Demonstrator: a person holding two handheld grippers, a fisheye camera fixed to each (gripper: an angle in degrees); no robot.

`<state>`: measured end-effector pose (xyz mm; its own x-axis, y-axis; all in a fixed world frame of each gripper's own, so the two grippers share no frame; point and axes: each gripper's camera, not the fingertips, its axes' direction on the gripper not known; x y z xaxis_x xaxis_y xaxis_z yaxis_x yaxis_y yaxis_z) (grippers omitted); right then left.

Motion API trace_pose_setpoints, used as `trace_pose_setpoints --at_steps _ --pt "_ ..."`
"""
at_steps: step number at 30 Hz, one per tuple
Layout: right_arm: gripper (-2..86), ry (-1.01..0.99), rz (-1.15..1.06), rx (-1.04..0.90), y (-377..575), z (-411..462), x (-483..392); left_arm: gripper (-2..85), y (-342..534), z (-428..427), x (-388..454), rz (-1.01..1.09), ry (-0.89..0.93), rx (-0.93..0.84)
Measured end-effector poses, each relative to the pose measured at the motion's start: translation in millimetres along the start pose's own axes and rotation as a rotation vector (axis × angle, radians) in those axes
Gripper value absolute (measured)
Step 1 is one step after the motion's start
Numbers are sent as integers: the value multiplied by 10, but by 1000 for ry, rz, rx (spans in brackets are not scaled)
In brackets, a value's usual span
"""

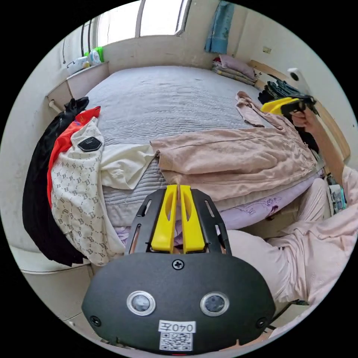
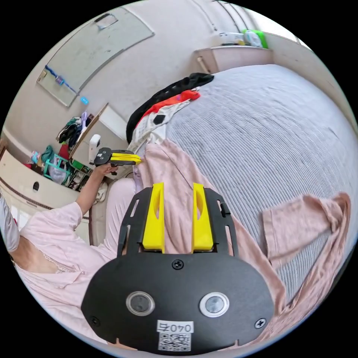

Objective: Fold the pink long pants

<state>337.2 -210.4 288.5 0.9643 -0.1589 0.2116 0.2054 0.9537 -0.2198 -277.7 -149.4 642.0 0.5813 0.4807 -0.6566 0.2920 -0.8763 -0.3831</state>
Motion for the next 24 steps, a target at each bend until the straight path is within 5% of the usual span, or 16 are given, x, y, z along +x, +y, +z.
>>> trace_pose_setpoints --at_steps 4,8,11,15,20,24 --pt "134 -22 -169 -125 -737 331 -288 -11 578 -236 -156 77 92 29" --pt "133 -16 -200 -208 -1320 760 -407 -7 1020 -2 -602 -137 -30 -44" --pt "132 32 -201 -252 -1574 1034 -496 2 1069 -56 -677 -173 66 108" --pt "123 122 -206 -296 -1724 1259 -577 58 874 320 -669 -117 134 8" --pt "8 85 -246 -365 -1715 1390 -706 5 789 613 -658 -82 195 -25" --pt "-4 116 -344 -238 -1670 996 -1036 -7 782 629 -586 27 122 8"
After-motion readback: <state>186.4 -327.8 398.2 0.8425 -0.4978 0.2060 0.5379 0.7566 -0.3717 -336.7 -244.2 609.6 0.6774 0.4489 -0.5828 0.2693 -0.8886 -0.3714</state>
